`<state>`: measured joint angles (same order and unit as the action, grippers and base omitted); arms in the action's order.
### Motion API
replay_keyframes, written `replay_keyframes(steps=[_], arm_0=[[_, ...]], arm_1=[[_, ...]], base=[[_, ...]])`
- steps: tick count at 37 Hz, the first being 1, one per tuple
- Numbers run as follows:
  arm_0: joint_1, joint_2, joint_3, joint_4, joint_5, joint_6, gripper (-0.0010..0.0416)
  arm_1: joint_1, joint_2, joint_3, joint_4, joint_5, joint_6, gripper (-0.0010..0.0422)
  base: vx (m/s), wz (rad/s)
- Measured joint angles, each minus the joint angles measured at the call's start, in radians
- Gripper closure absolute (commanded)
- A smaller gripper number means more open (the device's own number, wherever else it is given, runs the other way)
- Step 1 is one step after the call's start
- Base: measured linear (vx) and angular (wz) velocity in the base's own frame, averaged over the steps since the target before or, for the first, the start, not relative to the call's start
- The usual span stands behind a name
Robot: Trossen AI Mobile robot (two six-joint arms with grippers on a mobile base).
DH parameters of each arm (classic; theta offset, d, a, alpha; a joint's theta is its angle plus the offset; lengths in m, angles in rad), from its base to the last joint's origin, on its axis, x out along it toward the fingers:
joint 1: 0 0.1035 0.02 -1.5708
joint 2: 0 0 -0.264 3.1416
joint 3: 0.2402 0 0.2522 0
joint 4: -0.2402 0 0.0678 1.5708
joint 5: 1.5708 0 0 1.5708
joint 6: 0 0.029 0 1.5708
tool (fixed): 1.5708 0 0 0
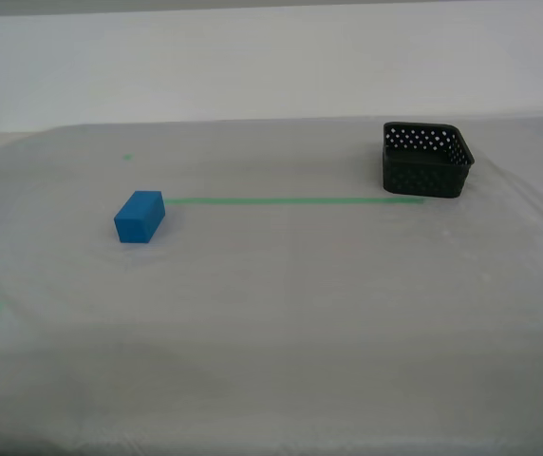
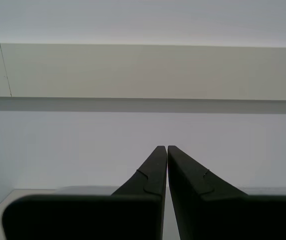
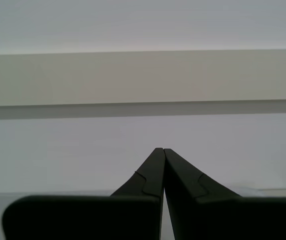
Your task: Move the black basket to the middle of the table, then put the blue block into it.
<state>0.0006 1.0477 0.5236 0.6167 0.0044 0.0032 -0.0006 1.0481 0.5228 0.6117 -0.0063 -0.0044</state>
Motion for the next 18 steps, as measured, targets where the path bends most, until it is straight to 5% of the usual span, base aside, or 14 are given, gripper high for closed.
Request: replay_keyframes(steps=[18], arm_0=[[0.0, 0.0, 0.0, -0.001, 0.0, 0.004, 0.0405]], arm_1=[[0.0, 0.0, 0.0, 0.0, 0.0, 0.0, 0.0412]], base=[[0.0, 0.0]])
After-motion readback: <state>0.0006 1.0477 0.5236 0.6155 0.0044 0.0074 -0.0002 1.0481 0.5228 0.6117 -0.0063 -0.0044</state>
